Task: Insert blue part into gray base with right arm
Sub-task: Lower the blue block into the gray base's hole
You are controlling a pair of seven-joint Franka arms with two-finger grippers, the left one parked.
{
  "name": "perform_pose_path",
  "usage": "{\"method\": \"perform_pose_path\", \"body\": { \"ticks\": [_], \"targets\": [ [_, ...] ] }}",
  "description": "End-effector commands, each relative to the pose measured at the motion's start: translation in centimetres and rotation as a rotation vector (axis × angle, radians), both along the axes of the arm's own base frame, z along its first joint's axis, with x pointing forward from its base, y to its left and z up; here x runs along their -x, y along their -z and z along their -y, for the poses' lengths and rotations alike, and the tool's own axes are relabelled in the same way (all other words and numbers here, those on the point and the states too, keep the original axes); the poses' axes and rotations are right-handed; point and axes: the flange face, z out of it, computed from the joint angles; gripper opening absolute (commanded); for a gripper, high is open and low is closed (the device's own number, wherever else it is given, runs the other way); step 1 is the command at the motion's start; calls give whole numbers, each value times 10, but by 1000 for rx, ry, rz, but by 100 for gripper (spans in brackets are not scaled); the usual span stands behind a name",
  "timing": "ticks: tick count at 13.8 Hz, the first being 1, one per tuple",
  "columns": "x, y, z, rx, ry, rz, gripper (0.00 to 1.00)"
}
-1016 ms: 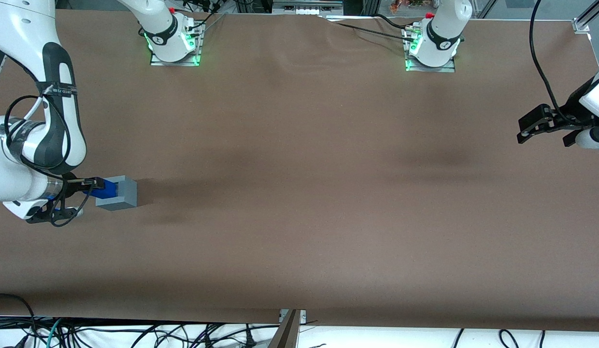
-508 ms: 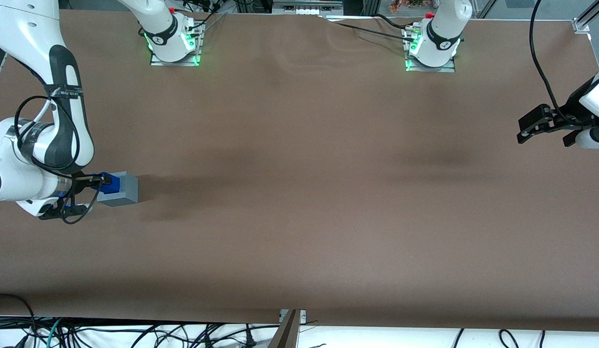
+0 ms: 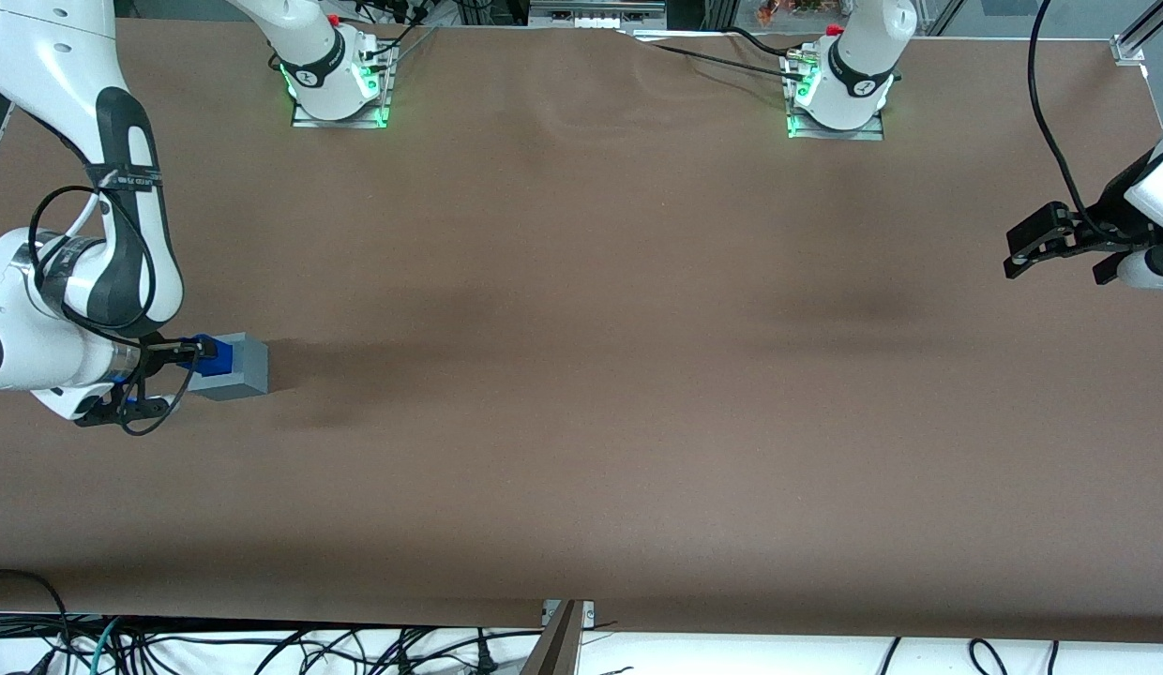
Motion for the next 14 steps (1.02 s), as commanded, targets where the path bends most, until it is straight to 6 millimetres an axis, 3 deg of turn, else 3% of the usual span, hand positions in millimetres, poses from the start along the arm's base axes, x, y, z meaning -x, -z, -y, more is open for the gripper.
{"method": "perform_pose_path", "body": {
  "ticks": [1, 3, 5, 7, 10, 14],
  "targets": [
    [2, 19, -3, 24, 14, 2, 38],
    [1, 18, -3, 24, 13, 3, 57],
    [0, 17, -3, 27, 19, 8, 85],
    [-1, 16, -3, 30, 25, 16, 95],
    [-4, 7, -5, 27, 21, 25, 96],
    [-18, -44, -11, 16, 11, 78, 99]
  ]
}}
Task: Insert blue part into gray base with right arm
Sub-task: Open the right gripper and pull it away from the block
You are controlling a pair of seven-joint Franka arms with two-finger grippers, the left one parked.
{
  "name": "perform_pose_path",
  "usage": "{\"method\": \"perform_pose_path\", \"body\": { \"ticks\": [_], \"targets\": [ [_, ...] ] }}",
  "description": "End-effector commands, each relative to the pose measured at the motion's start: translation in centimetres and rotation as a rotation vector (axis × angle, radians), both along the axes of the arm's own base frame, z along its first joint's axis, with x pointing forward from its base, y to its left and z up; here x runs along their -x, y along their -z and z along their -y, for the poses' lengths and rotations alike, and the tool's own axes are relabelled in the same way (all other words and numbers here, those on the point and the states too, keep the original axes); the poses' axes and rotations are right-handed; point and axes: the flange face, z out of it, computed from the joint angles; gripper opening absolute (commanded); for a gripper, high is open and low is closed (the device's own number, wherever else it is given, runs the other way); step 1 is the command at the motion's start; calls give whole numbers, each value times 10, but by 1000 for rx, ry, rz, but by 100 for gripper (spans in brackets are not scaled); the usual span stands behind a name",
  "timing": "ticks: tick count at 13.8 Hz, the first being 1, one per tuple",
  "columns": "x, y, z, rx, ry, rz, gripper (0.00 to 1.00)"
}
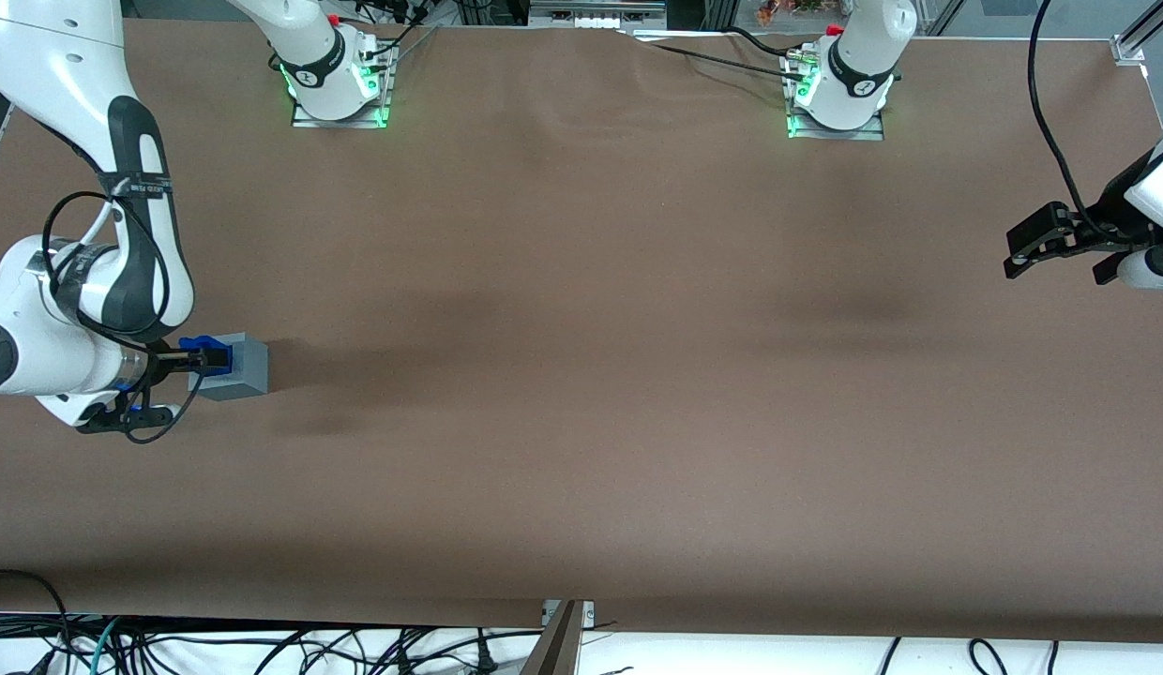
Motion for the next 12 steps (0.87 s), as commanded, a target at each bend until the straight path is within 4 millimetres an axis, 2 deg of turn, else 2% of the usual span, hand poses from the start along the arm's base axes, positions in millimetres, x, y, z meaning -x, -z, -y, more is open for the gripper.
{"method": "perform_pose_path", "body": {
  "ticks": [1, 5, 7, 10, 12],
  "targets": [
    [-8, -50, -5, -9, 5, 39, 99],
    [-14, -125, -7, -17, -14, 149, 99],
    [-10, -152, -15, -22, -26, 144, 99],
    [-13, -214, -31, -23, -52, 194, 99],
    [-11, -241, -46, -27, -72, 249, 99]
  ]
}}
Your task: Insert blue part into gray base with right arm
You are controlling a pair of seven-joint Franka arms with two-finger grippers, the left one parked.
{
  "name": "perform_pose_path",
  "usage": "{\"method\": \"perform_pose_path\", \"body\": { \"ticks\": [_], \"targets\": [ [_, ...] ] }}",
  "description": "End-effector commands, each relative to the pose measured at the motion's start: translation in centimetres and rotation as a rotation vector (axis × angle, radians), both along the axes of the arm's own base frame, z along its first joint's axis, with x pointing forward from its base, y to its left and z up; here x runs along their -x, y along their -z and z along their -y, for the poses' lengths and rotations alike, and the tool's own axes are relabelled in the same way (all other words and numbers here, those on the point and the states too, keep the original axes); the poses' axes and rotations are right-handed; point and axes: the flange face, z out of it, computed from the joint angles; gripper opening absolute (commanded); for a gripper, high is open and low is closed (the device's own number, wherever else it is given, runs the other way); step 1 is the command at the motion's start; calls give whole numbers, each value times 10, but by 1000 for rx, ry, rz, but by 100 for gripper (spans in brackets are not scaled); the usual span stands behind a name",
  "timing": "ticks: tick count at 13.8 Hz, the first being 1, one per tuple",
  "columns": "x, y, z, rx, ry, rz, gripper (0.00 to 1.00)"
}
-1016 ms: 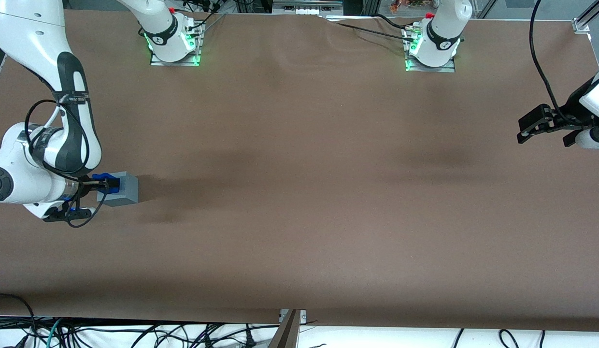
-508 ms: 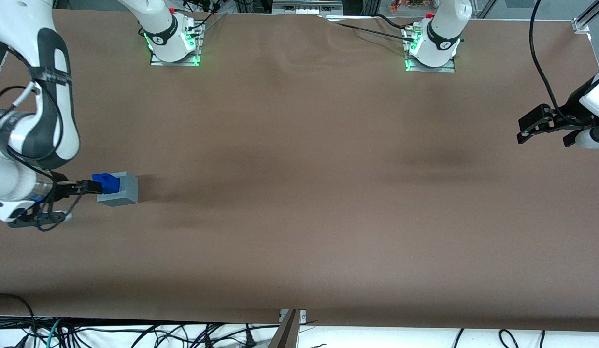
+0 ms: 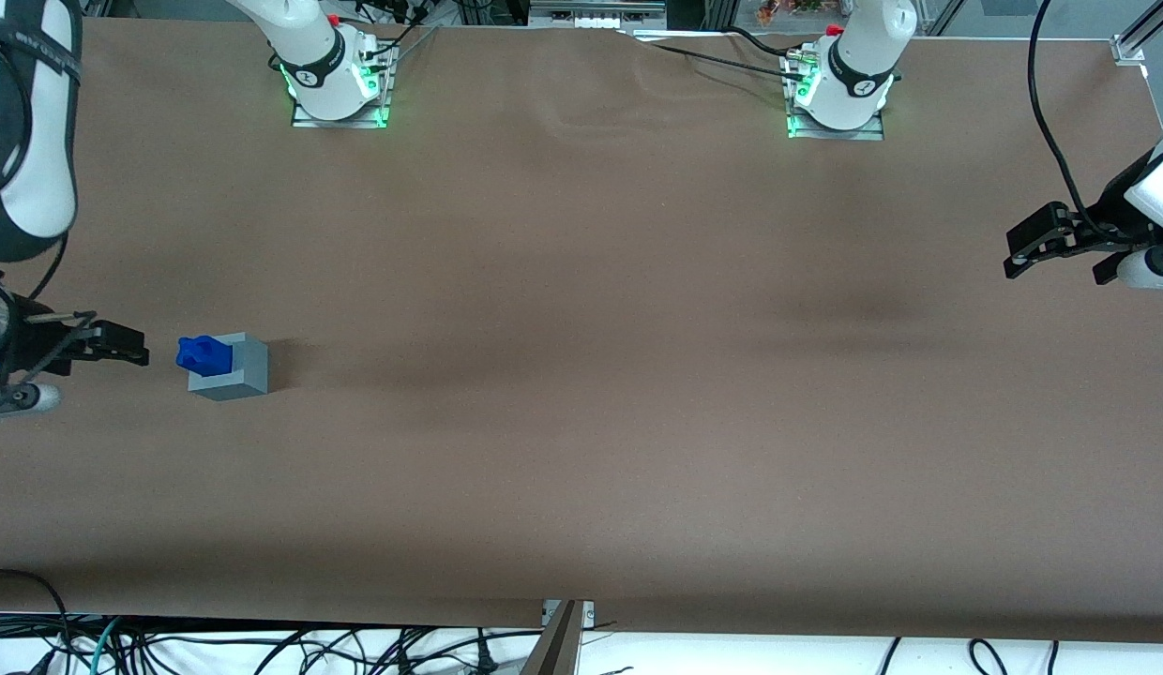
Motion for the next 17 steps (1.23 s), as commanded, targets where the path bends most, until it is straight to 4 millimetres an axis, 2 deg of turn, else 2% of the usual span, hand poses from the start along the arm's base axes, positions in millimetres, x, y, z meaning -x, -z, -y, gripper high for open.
{"method": "perform_pose_path", "body": {
  "ticks": [1, 4, 5, 7, 10, 12, 17],
  "targets": [
    [6, -34, -14, 0, -19, 41, 99],
    [31, -81, -6, -20, -12, 98, 99],
    [43, -85, -12, -37, -27, 98, 99],
    [51, -81, 4, -63, -18, 123, 99],
    [65, -75, 7, -19, -28, 77, 99],
    [66, -69, 0, 0, -47, 50, 99],
    [63, -65, -4, 34, -62, 13, 99]
  ]
}}
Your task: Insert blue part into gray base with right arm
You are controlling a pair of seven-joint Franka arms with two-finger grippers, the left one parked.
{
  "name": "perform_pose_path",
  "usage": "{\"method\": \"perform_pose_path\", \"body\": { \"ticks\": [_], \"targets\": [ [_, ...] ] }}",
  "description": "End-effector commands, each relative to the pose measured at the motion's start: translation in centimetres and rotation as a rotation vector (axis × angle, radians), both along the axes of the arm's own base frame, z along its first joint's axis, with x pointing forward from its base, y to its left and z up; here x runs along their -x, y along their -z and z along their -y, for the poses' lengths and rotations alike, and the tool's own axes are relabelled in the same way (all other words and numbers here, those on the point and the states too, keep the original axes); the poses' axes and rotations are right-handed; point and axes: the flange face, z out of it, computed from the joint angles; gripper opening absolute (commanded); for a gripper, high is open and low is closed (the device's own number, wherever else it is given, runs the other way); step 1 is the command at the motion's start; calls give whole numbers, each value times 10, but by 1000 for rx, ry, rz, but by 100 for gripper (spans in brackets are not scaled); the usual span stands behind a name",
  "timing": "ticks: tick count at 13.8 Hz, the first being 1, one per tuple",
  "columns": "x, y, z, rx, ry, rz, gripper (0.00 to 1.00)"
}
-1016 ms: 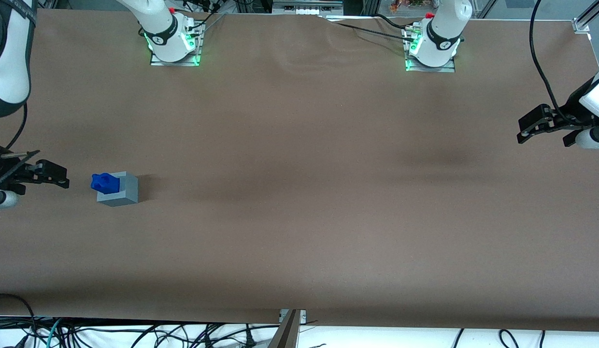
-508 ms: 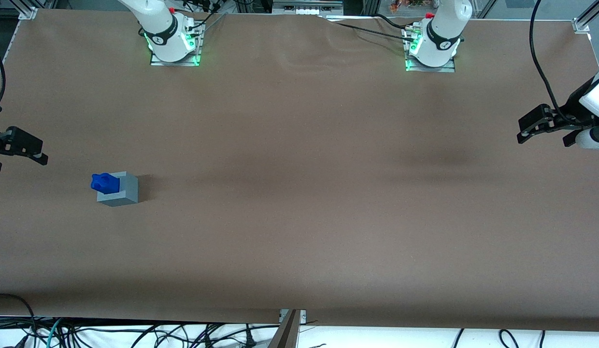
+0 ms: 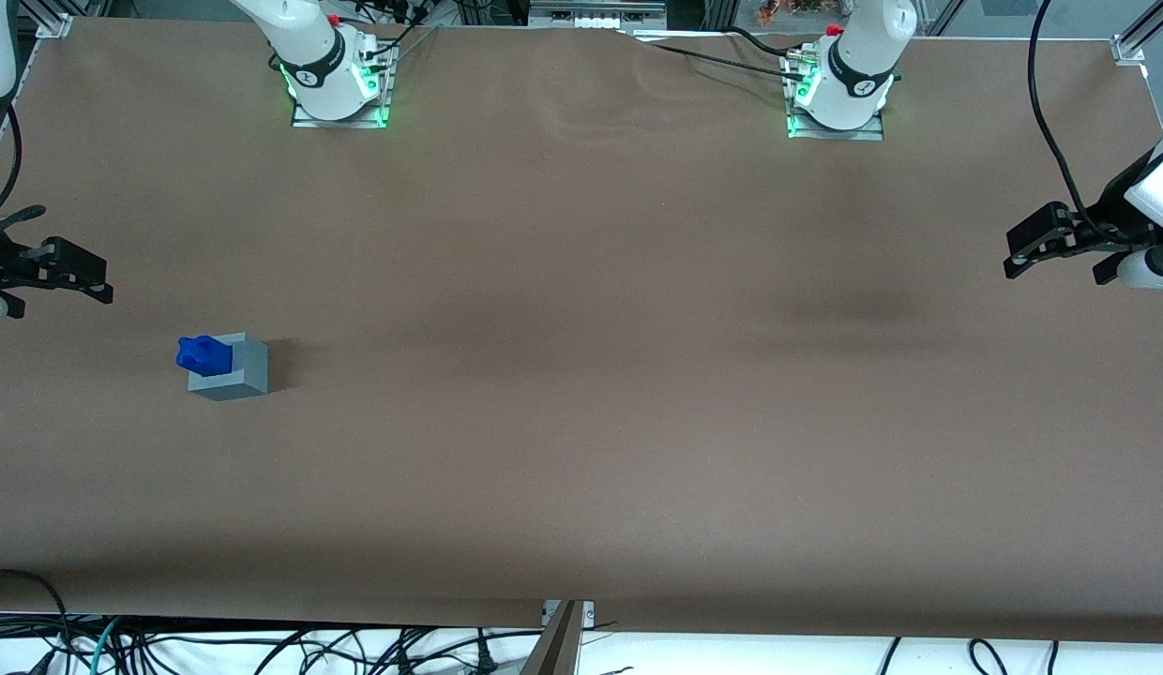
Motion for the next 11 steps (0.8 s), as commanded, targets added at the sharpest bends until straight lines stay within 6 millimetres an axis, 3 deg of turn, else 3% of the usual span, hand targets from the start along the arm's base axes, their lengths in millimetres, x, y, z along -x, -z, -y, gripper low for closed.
{"method": "perform_pose_path", "body": {
  "ticks": [1, 7, 11],
  "targets": [
    [5, -2, -3, 26, -11, -11, 99],
    [5, -2, 3, 22, 9, -10, 99],
    [6, -1, 1, 17, 145, -13, 99]
  ]
}}
